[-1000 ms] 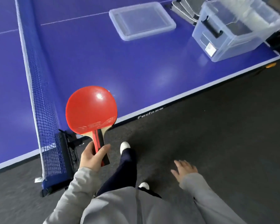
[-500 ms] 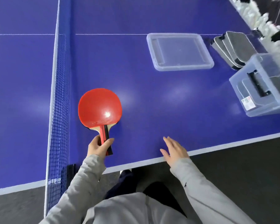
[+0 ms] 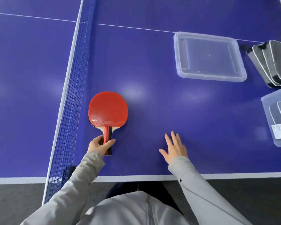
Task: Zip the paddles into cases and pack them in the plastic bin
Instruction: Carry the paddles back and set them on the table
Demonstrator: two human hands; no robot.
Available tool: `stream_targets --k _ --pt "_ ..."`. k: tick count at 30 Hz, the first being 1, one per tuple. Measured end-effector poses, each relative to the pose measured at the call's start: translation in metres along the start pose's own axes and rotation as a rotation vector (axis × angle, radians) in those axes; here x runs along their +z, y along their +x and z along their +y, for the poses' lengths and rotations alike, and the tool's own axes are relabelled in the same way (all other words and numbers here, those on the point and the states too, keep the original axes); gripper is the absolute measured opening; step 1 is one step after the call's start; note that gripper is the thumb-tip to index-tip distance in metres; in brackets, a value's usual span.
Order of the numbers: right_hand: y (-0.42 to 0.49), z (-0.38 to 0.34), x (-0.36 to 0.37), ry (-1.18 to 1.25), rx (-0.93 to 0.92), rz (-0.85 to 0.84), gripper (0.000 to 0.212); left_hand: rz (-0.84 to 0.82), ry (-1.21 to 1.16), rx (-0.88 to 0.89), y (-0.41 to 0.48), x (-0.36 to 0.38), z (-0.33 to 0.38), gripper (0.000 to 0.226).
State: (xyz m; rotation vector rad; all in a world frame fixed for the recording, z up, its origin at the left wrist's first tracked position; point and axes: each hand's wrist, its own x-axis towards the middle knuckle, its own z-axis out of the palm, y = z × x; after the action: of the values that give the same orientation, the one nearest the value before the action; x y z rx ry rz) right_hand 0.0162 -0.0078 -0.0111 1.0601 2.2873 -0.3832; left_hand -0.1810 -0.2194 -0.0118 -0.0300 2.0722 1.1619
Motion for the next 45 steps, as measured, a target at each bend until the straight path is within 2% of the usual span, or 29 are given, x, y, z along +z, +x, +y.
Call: stream_targets --k 8,15,23,28,32,34,36,38,41,43,45 --pt "-0.001 0.001 0.007 -0.041 -0.024 0.018 0.079 0.209 0.198 -0.026 -0.004 0.004 -0.002 0.055" --pt "-0.001 0.003 0.011 -0.060 -0.029 0.034 0.080 0.236 0.248 -0.007 -0.008 0.010 -0.001 0.035" --pt "-0.001 0.003 0.014 -0.066 -0.031 0.042 0.082 0.232 0.274 0.020 -0.015 0.014 0.000 0.034" --pt "-0.002 0.006 0.011 -0.054 -0.053 0.011 0.081 0.198 0.438 0.063 -0.014 0.009 0.003 0.036" --pt "-0.005 0.016 0.008 -0.001 -0.071 0.027 0.078 0.187 0.415 0.055 -0.021 0.011 0.004 0.038" --pt "-0.011 0.027 0.008 0.033 -0.075 0.050 0.077 0.182 0.443 0.045 -0.029 0.013 0.003 0.050" --pt "-0.018 0.045 0.009 0.055 -0.077 0.075 0.075 0.222 0.555 0.042 -0.039 0.016 0.003 0.074" --pt "-0.026 0.066 0.008 0.075 -0.068 0.103 0.074 0.313 0.672 0.118 -0.054 0.024 0.006 0.085" --pt "-0.040 0.106 0.006 0.100 -0.047 0.157 0.072 0.388 0.778 0.344 -0.083 0.049 0.013 0.089" --pt "-0.052 0.136 0.005 0.112 -0.033 0.188 0.071 0.374 0.870 0.437 -0.100 0.075 0.020 0.093" --pt "-0.063 0.170 0.004 0.118 -0.016 0.219 0.070 0.312 0.959 0.445 -0.112 0.110 0.030 0.092"
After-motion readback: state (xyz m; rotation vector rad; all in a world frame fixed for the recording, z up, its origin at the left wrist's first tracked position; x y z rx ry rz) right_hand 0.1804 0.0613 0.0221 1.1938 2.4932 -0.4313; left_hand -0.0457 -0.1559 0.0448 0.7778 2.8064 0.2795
